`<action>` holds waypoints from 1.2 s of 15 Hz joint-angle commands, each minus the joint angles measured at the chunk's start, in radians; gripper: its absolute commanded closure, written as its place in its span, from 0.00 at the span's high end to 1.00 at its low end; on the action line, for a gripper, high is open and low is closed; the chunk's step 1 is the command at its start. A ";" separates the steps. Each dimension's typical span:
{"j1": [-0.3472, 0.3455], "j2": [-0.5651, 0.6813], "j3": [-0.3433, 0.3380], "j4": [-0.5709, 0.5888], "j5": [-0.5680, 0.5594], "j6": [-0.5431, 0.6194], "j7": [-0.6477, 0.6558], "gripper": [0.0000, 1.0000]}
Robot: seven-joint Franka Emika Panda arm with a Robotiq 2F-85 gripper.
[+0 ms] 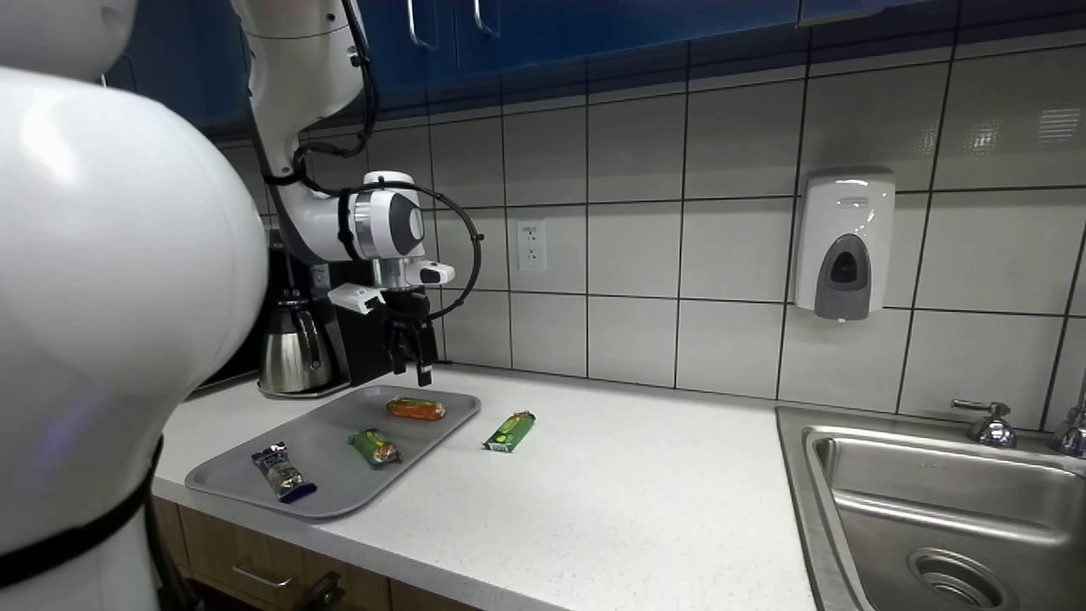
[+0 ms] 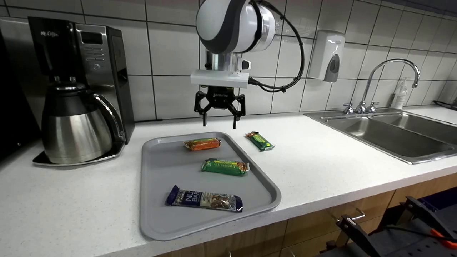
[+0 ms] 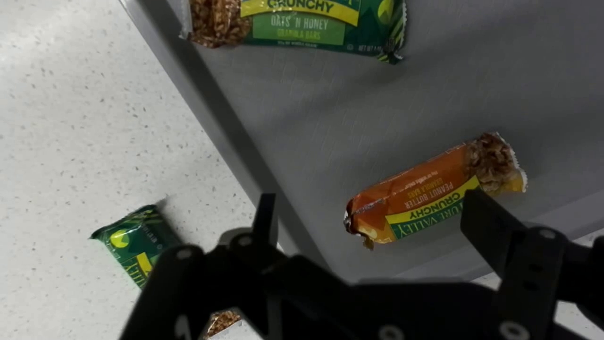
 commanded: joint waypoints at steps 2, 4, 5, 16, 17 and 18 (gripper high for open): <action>-0.013 0.001 0.008 -0.001 -0.021 0.006 0.022 1.00; -0.007 0.001 -0.003 -0.005 -0.035 0.020 0.040 1.00; -0.001 0.002 -0.010 -0.004 -0.045 0.019 0.058 1.00; 0.084 0.036 -0.072 0.032 -0.219 0.005 0.591 1.00; 0.090 0.042 -0.074 0.038 -0.230 0.001 0.642 1.00; 0.096 0.052 -0.077 0.048 -0.242 -0.007 0.692 1.00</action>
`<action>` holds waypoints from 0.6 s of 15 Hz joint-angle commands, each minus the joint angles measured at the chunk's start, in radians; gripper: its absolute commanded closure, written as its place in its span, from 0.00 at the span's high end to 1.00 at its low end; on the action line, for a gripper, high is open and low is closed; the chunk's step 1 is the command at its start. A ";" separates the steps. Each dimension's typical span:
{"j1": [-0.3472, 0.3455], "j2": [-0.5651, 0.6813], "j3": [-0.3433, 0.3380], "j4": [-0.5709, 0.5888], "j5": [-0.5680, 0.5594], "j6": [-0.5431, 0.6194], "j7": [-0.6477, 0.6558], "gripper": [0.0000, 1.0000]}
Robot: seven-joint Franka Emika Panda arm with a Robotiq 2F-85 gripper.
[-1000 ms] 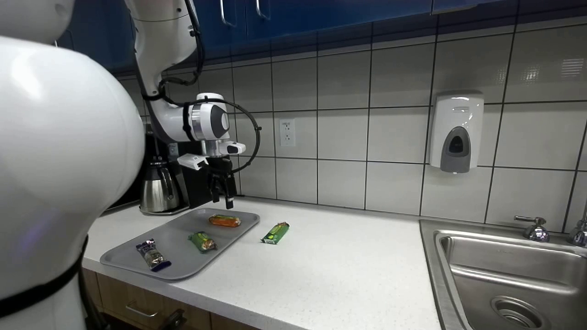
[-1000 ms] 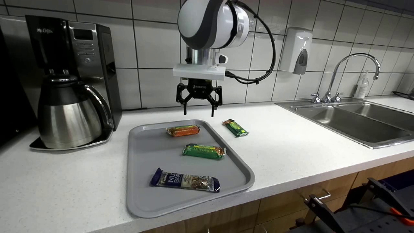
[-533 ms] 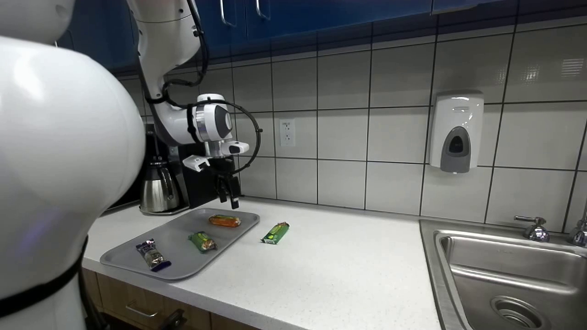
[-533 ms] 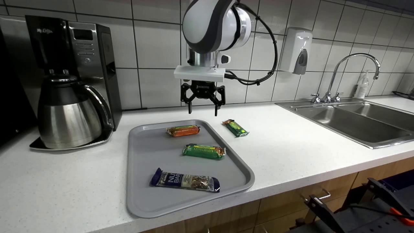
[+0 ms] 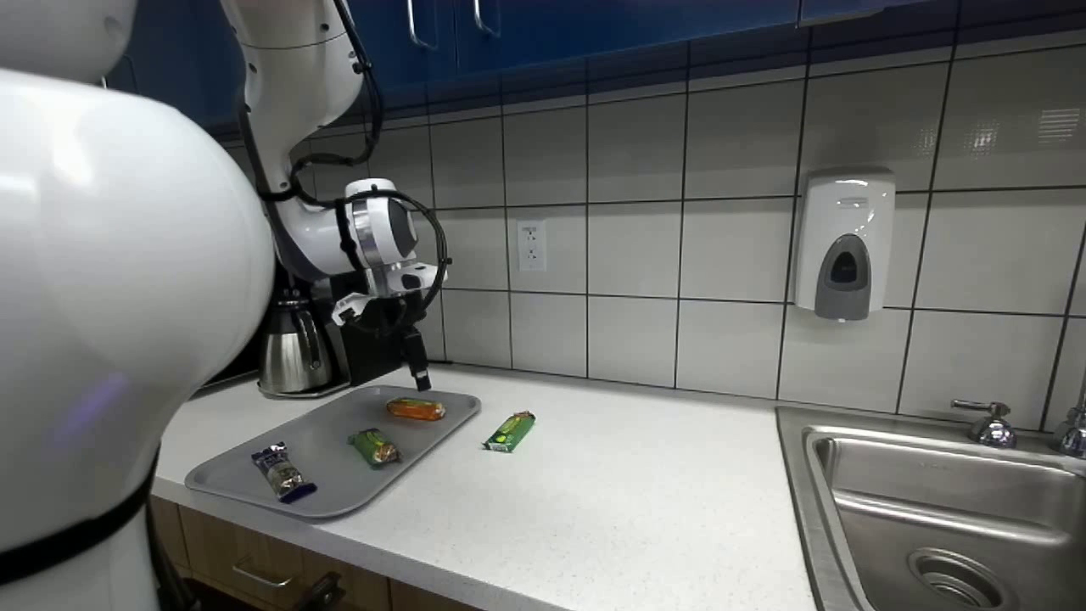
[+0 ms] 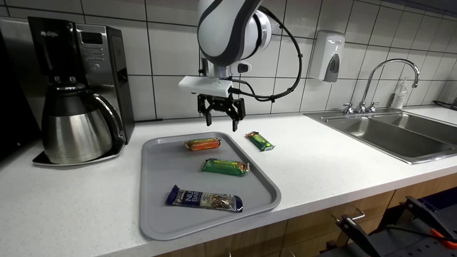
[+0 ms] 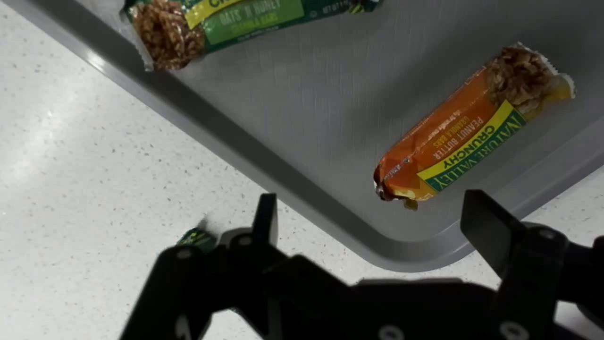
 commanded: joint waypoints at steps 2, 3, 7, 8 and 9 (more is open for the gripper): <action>0.043 0.047 -0.028 0.062 -0.071 -0.044 0.247 1.00; 0.045 0.057 -0.027 0.071 -0.077 -0.051 0.281 1.00; 0.039 0.105 -0.019 0.136 -0.073 -0.096 0.375 1.00; 0.038 0.115 -0.018 0.151 -0.072 -0.107 0.390 1.00; 0.036 0.125 -0.015 0.166 -0.069 -0.117 0.401 1.00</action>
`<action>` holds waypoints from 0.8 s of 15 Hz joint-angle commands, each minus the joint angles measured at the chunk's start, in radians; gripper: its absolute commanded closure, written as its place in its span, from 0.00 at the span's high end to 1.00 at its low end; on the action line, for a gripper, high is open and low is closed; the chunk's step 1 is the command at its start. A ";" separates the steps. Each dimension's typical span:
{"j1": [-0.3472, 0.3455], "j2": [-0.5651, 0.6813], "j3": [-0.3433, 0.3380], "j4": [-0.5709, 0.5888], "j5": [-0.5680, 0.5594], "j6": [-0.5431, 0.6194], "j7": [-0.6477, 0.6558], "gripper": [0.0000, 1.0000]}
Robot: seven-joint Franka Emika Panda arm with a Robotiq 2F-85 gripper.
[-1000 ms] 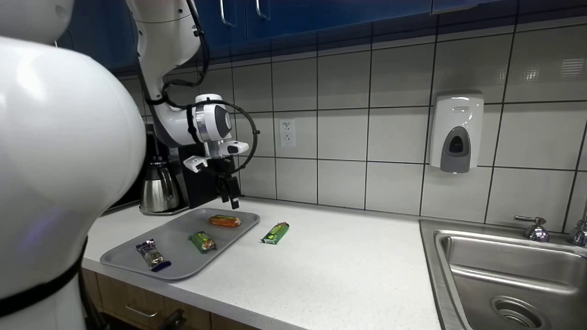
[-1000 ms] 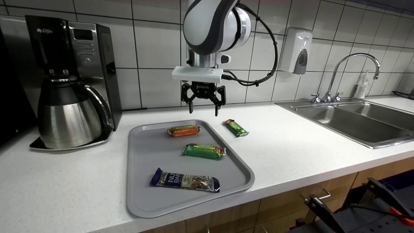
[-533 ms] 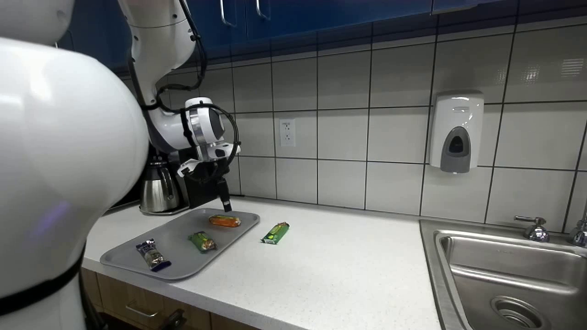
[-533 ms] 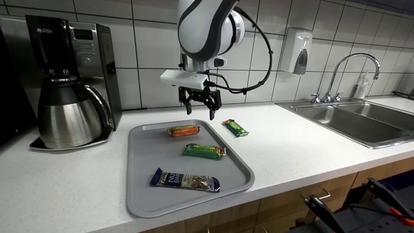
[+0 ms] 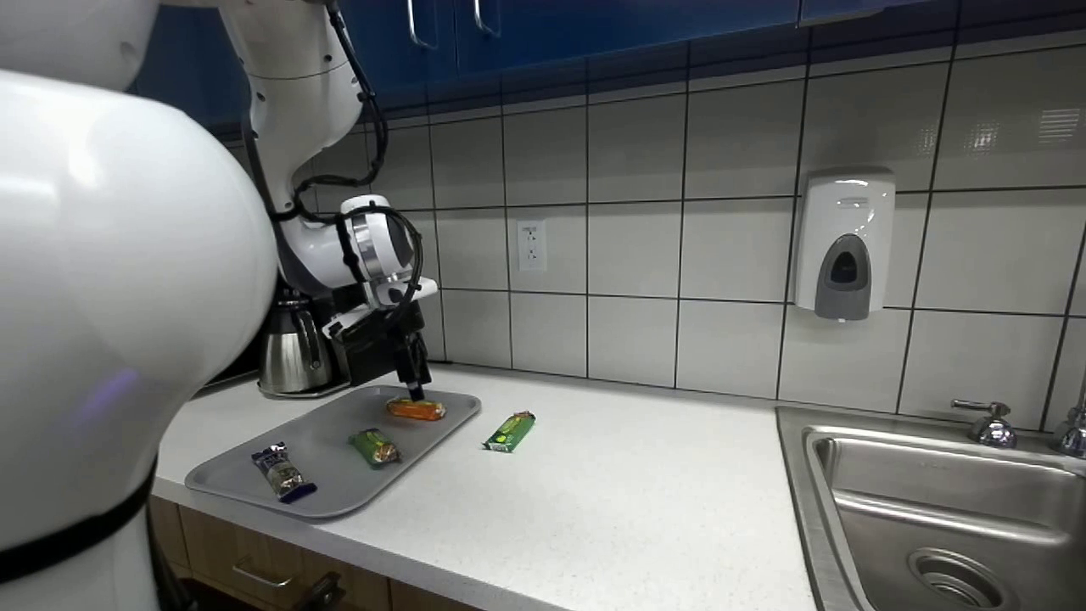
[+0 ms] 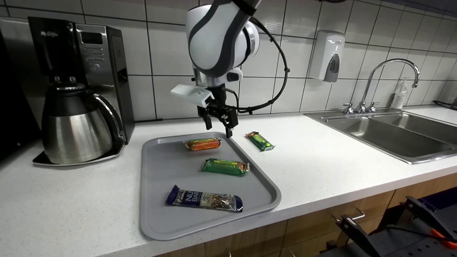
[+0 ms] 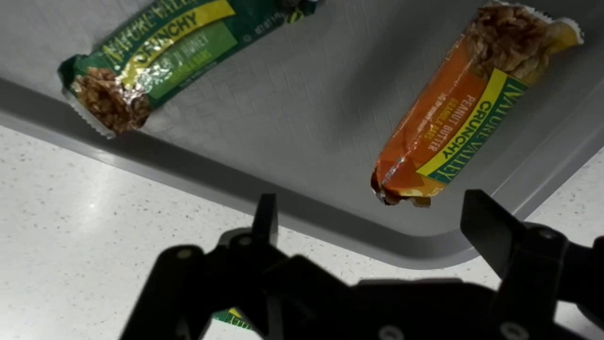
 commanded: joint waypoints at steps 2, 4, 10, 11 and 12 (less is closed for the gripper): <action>0.003 0.052 0.004 0.098 -0.011 -0.085 0.088 1.00; 0.003 0.067 0.007 0.120 -0.010 -0.100 0.100 1.00; 0.002 0.112 0.018 0.175 0.000 -0.119 0.121 1.00; 0.002 0.118 0.019 0.183 0.002 -0.118 0.124 1.00; 0.004 0.125 0.018 0.189 0.002 -0.118 0.131 1.00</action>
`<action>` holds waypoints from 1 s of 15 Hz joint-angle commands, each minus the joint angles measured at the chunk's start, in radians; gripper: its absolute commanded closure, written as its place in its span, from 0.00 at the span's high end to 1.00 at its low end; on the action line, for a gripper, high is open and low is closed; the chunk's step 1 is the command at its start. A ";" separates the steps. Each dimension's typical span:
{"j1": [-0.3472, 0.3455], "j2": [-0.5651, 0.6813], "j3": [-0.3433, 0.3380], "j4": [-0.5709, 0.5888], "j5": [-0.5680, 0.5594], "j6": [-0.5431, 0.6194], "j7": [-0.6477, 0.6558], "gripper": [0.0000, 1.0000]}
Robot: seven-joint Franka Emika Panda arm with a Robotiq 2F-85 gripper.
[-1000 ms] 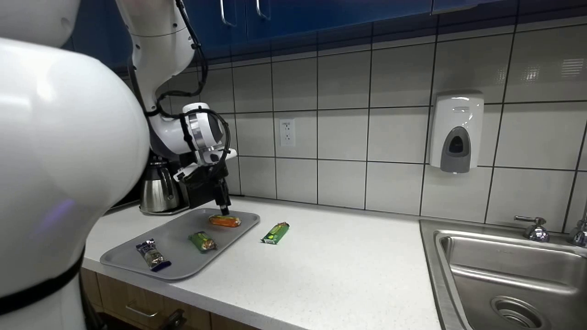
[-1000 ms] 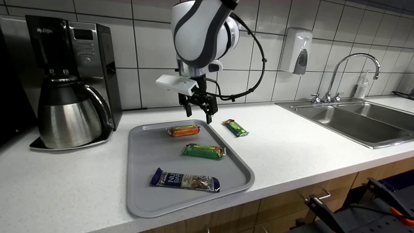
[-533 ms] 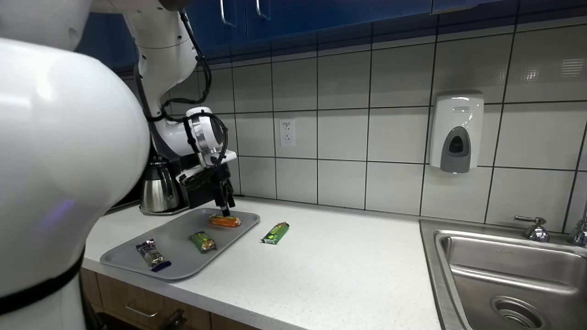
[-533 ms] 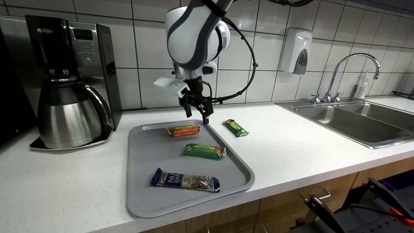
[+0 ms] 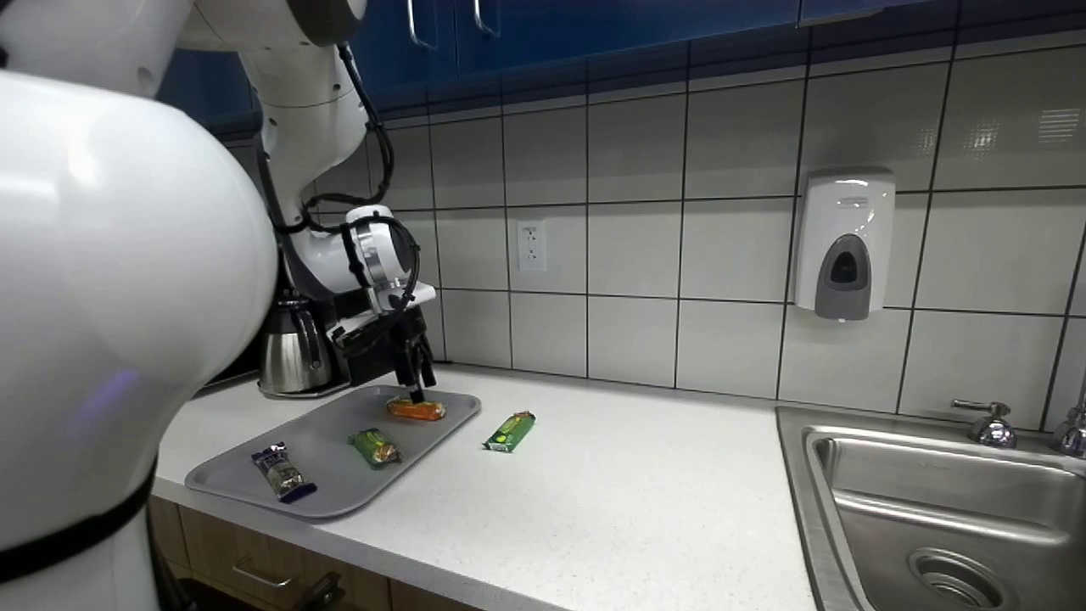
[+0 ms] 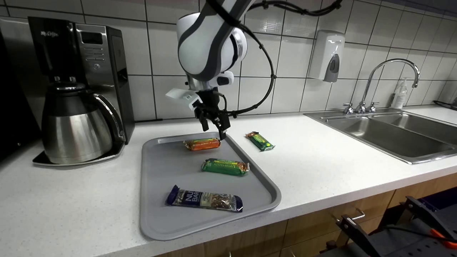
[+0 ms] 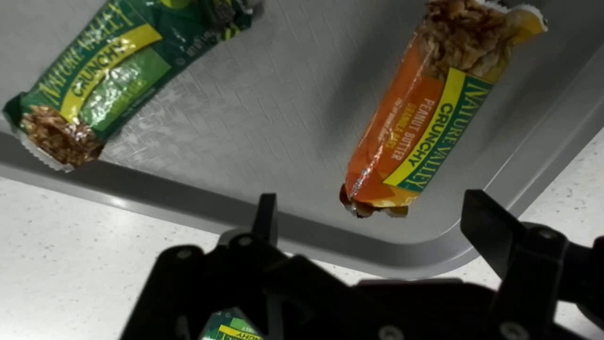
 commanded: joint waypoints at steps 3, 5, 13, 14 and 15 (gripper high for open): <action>0.006 0.047 0.012 0.072 0.004 -0.046 0.050 1.00; 0.008 0.059 0.012 0.082 0.004 -0.047 0.058 1.00; 0.011 0.101 0.014 0.120 0.014 -0.063 0.059 1.00; 0.011 0.105 0.015 0.124 0.016 -0.065 0.059 1.00; 0.011 0.109 0.015 0.128 0.018 -0.068 0.059 1.00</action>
